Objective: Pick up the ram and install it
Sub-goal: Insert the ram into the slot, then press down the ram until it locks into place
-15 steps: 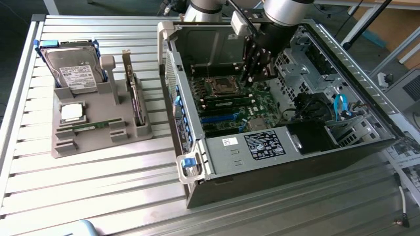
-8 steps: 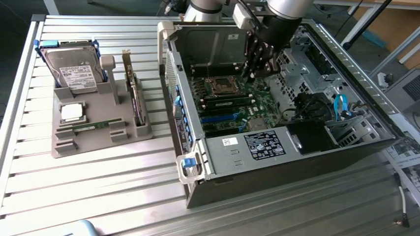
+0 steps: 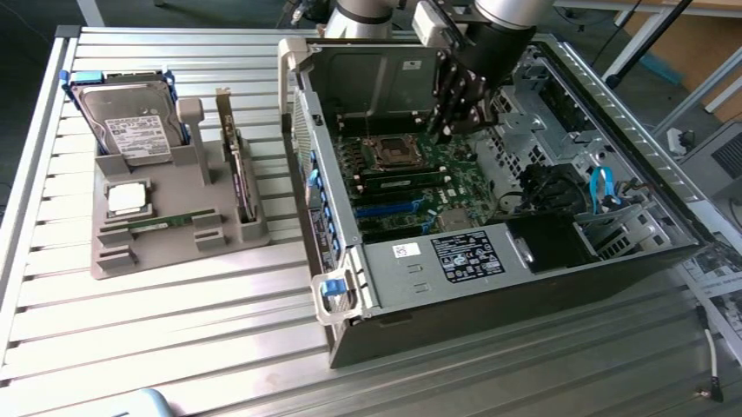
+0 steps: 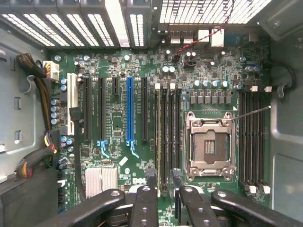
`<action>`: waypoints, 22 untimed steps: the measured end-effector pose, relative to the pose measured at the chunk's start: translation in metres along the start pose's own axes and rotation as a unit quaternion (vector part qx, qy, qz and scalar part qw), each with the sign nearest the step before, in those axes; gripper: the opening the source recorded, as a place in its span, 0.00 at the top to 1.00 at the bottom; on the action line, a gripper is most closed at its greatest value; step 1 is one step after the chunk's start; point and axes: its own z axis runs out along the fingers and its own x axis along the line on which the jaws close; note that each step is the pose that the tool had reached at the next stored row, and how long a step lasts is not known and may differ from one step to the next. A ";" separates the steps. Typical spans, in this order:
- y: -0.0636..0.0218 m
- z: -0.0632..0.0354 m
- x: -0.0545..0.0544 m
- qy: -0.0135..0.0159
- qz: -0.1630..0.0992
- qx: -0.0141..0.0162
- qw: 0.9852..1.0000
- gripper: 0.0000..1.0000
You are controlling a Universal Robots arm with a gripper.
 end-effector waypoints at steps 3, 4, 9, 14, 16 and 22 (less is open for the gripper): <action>0.0001 -0.0031 0.000 0.000 0.000 0.000 1.000 0.75; 0.0001 -0.0031 0.000 0.000 0.000 0.000 1.000 0.75; 0.0001 -0.0031 0.000 0.000 0.000 0.000 1.000 0.75; 0.0001 -0.0031 0.000 0.000 0.000 0.000 1.000 0.75; 0.0001 -0.0031 0.000 0.000 0.000 0.000 1.000 0.75; 0.0001 -0.0031 0.000 0.000 0.000 0.000 1.000 0.89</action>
